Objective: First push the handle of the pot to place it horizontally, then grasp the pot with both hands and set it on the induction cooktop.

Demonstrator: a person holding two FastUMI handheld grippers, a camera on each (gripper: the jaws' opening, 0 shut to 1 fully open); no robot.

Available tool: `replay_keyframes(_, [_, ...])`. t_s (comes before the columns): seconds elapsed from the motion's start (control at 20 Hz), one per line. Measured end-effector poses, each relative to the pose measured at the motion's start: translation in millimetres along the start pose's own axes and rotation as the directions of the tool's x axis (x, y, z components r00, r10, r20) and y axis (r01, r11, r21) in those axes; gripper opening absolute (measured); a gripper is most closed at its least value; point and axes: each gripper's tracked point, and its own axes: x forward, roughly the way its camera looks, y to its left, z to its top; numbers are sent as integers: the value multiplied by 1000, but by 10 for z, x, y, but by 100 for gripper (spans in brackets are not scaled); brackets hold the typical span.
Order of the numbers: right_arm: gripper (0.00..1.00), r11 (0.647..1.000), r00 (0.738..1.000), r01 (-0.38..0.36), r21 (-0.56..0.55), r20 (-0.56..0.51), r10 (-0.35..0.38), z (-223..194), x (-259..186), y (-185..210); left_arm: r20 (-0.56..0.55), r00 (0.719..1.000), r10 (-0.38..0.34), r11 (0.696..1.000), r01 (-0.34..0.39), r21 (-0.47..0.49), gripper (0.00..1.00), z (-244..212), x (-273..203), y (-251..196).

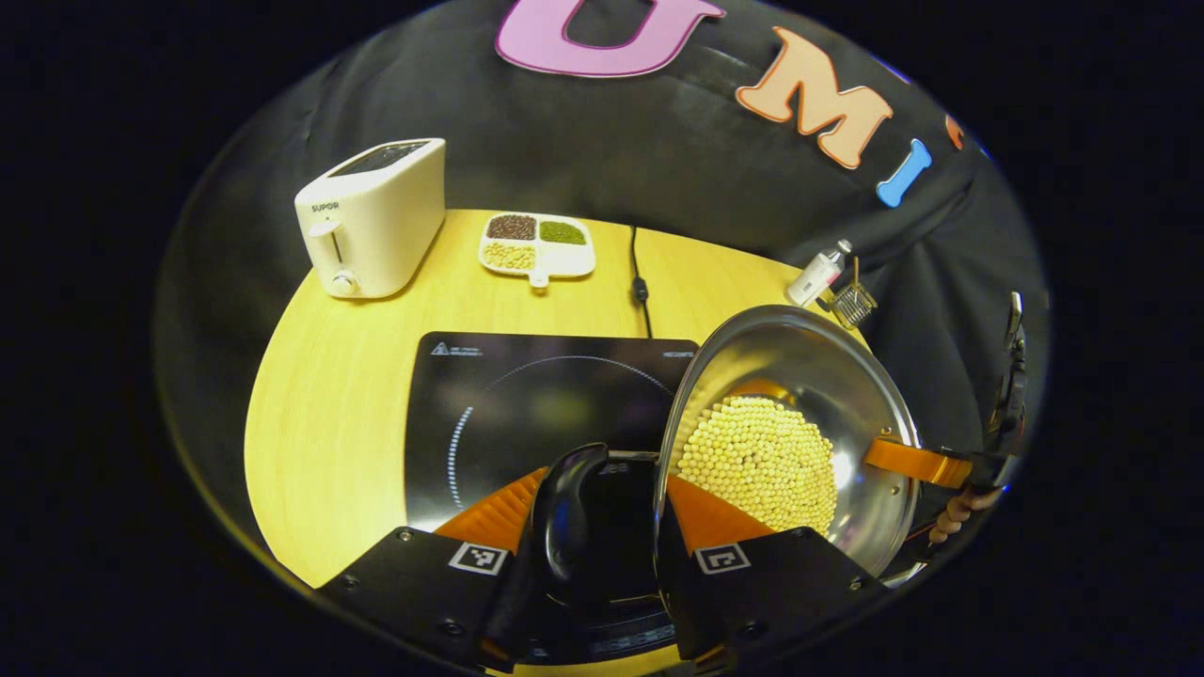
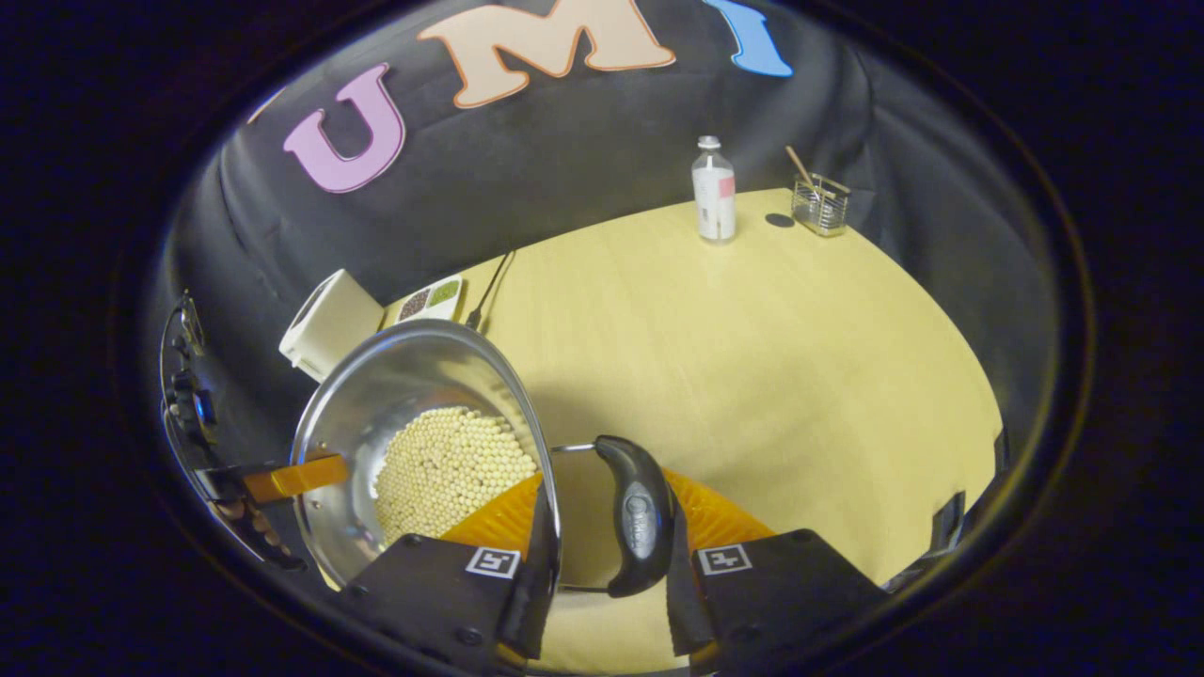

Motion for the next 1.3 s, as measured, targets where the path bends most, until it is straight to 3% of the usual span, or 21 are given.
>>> replay_keyframes(0.55, [53, 1000, 998, 20, -1, -65, -20, -164, 266, 708, -8, 1000, 14, 1000, -14, 14, 59, 95, 64, 697])
replay_keyframes(0.6, [48, 1000, 997, 19, 2, -71, -19, -185, 293, 745, -13, 1000, 16, 1000, -16, 17, 58, 86, 67, 746])
replay_keyframes(1.3, [48, 1000, 993, -19, 23, -120, 22, -243, 509, 1106, 22, 999, 38, 999, -38, 16, 60, 133, 30, 1125])
